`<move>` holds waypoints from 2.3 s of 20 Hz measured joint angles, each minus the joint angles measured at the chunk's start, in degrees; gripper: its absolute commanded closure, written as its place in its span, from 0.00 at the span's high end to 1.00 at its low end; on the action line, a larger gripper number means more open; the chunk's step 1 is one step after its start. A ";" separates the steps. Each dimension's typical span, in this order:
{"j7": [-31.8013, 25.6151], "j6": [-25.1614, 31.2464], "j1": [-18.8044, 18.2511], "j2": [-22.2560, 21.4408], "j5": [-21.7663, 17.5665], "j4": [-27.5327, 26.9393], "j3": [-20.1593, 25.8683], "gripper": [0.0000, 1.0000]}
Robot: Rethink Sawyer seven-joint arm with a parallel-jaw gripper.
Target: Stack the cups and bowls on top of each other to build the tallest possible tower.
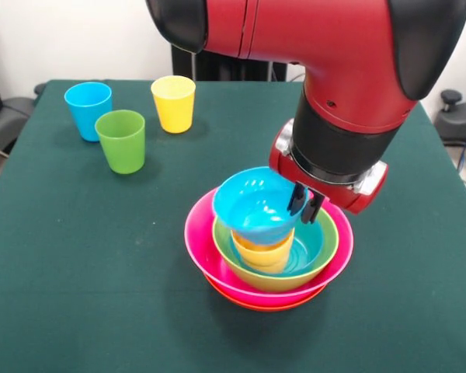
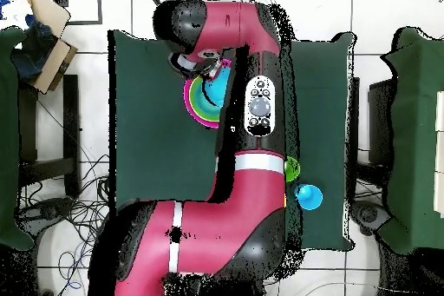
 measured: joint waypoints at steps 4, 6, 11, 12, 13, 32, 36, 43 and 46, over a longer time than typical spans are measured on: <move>0.00 0.00 -0.01 0.42 0.00 -0.57 -0.02 0.00; 0.00 0.00 0.01 0.66 0.00 -0.67 -0.03 0.00; 0.00 0.00 -0.01 1.20 0.00 -0.67 -0.12 0.00; 0.00 0.00 0.00 1.28 0.00 -0.67 -0.12 0.00; 0.00 0.00 0.01 1.48 0.01 -0.67 -0.12 0.00; 0.00 0.00 0.00 1.92 0.00 -0.67 -0.57 1.00; 0.00 0.00 -0.01 1.92 0.01 -0.68 -0.64 1.00; 0.00 -0.01 0.00 1.88 0.06 -0.67 -0.74 1.00; 0.00 0.00 -0.01 1.77 0.30 -0.66 -0.75 1.00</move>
